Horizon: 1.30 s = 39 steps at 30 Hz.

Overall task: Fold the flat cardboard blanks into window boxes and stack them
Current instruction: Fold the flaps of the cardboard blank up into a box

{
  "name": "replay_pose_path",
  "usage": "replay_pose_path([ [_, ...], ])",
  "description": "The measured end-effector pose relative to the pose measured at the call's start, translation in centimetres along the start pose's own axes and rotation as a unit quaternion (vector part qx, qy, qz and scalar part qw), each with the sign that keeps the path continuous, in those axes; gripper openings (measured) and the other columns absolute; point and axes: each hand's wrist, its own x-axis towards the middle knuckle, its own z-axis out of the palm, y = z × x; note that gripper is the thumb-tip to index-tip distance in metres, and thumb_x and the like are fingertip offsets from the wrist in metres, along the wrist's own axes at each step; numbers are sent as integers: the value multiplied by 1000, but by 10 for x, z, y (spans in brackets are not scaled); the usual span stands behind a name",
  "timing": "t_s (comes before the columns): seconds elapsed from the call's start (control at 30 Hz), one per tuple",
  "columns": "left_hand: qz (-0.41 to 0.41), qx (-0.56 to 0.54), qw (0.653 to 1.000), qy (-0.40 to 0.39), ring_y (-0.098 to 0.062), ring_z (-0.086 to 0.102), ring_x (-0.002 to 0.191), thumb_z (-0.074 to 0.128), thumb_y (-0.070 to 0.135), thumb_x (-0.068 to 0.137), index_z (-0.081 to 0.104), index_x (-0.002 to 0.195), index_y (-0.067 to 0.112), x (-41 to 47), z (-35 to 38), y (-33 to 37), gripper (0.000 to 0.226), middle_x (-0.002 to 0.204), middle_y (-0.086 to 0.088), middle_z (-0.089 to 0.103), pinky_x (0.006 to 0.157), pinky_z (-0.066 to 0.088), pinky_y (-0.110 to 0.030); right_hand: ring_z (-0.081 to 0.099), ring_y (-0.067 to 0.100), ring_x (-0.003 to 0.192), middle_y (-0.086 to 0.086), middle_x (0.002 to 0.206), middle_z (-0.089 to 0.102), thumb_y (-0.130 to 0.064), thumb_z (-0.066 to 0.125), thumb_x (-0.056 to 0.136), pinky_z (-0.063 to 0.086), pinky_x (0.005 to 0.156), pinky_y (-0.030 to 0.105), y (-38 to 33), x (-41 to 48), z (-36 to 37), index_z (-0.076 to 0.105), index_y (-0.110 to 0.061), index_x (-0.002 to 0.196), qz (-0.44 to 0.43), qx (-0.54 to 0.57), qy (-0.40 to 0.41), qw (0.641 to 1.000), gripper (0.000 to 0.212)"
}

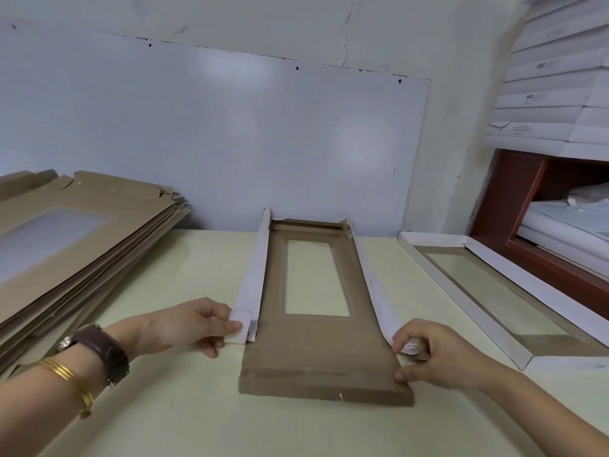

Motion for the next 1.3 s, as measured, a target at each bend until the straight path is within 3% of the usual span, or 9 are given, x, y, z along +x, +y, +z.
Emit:
replay_pose_path([
  [0.13, 22, 80, 995, 61, -19, 55, 64, 60, 27, 94, 63, 81, 7, 5, 14, 4, 24, 70, -3, 59, 68, 48, -30, 51, -3, 57, -1, 100, 66, -6, 86, 66, 40, 62, 10, 4, 0, 0, 72, -22, 80, -20, 3, 1, 1000, 25],
  [0.27, 31, 177, 976, 124, -5, 53, 58, 60, 29, 93, 60, 93, 24, 11, 21, 2, 5, 71, 9, 59, 56, 39, -12, 57, -1, 62, 8, 98, 68, 14, 64, 79, 44, 67, 14, 9, 0, -4, 78, -17, 81, -46, 29, -4, 999, 34],
  [0.5, 76, 270, 945, 168, -7, 44, 68, 60, 26, 93, 61, 97, 5, 17, 24, -3, 22, 81, 6, 53, 61, 36, -12, 53, 5, 61, 4, 75, 63, -14, 65, 92, 44, 65, 22, 7, 5, -9, 74, -20, 89, -26, 1, -15, 1000, 11],
  [0.67, 107, 274, 934, 202, 1, 46, 59, 72, 30, 83, 60, 70, 26, 21, 33, -1, 18, 69, 15, 54, 59, 37, -10, 43, 2, 56, -18, 58, 50, -16, 73, 84, 35, 56, 14, -3, 10, -3, 67, -19, 85, -38, -48, 57, 997, 7],
  [0.87, 133, 292, 927, 195, -7, 45, 63, 65, 24, 88, 61, 73, 17, 24, 43, -3, 17, 75, 4, 57, 60, 37, -17, 44, 3, 63, -12, 63, 47, -15, 59, 92, 32, 58, 20, -9, 9, 2, 63, -21, 75, -56, -132, 32, 989, 19],
  [0.93, 137, 311, 922, 185, -15, 49, 71, 60, 22, 91, 58, 76, 11, 25, 44, -3, 19, 84, -4, 59, 63, 38, -20, 50, -5, 78, -17, 77, 54, -9, 51, 96, 36, 67, 14, -11, 6, -1, 69, -36, 93, -72, -141, 1, 987, 32],
  [1.03, 137, 349, 912, 166, -17, 50, 78, 52, 23, 96, 52, 74, 12, 28, 47, -1, 25, 86, -2, 53, 66, 37, -23, 52, -9, 96, -22, 100, 60, -8, 44, 99, 36, 81, 7, -15, 5, -3, 65, -37, 115, -87, -157, -18, 984, 40],
  [1.17, 146, 402, 893, 140, -6, 43, 73, 45, 27, 99, 39, 67, 29, 30, 49, 1, 33, 80, 12, 42, 63, 31, -17, 54, 4, 90, -15, 96, 62, -16, 45, 99, 45, 80, 22, -19, 7, 2, 57, -32, 113, -86, -186, 22, 979, 24],
  [1.3, 155, 423, 883, 131, -2, 42, 69, 46, 25, 98, 42, 69, 32, 31, 47, 4, 30, 76, 14, 40, 60, 31, -11, 50, 14, 79, -8, 84, 54, -23, 41, 98, 42, 68, 27, -27, 12, 9, 40, -29, 92, -84, -246, 31, 965, 8],
])
